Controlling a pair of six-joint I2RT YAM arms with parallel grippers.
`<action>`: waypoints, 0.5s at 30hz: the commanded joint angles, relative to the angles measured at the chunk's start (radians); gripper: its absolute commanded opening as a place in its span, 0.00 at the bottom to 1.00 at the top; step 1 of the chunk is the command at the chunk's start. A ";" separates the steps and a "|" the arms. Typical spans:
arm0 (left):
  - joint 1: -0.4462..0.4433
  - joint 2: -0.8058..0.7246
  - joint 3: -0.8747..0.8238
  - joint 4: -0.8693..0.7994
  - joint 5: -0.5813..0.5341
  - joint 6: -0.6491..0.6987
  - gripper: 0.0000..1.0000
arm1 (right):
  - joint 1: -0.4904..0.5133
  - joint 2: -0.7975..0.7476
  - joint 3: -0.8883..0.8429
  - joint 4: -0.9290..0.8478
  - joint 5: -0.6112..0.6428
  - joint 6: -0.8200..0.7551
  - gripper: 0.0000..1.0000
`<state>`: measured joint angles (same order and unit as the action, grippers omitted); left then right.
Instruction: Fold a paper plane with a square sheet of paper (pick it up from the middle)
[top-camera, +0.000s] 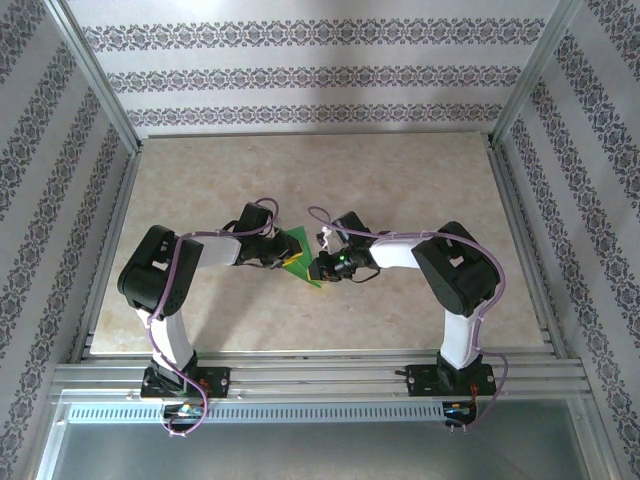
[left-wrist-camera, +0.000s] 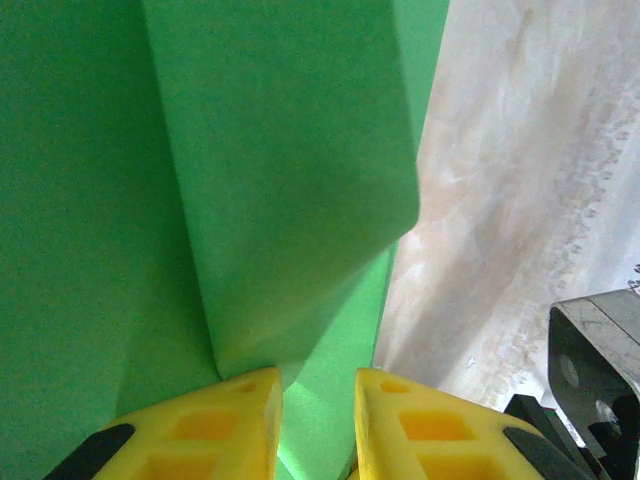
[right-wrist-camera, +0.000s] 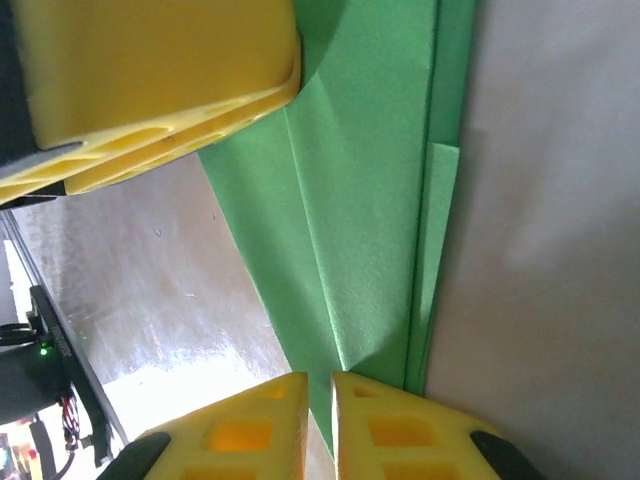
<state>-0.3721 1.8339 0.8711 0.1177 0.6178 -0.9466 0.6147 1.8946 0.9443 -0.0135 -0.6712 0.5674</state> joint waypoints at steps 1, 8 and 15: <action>0.005 0.028 0.002 -0.077 -0.067 0.009 0.28 | 0.027 -0.012 -0.050 -0.120 0.024 -0.026 0.17; 0.005 0.033 0.003 -0.084 -0.073 0.006 0.28 | 0.042 -0.048 -0.102 -0.172 0.059 -0.047 0.17; 0.006 0.039 0.000 -0.078 -0.075 0.003 0.28 | 0.057 -0.084 -0.142 -0.222 0.091 -0.064 0.17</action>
<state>-0.3729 1.8355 0.8738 0.1127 0.6186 -0.9466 0.6506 1.8179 0.8631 -0.0277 -0.6010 0.5240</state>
